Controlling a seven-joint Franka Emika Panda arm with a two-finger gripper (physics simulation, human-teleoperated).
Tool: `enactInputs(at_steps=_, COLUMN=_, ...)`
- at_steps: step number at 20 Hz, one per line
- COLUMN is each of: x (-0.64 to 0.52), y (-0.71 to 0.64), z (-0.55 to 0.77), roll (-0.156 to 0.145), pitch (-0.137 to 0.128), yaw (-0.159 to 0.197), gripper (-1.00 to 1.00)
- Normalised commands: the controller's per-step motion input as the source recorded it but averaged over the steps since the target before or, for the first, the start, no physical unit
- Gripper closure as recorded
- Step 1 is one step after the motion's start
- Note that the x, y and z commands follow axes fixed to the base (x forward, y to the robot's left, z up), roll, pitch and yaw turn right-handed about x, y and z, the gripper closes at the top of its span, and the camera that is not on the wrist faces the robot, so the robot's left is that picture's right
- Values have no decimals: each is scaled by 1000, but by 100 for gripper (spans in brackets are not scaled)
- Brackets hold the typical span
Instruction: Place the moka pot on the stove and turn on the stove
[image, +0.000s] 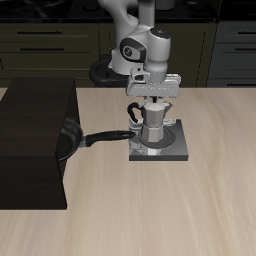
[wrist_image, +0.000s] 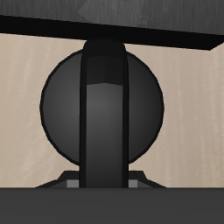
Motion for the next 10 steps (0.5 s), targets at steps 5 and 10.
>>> enactInputs(at_steps=5, x=29, y=-174, z=132, roll=-5, pitch=-25, yaw=18, gripper=100)
enactInputs(at_steps=10, x=126, y=-317, z=241, roll=-28, pitch=-31, yaw=7, gripper=100)
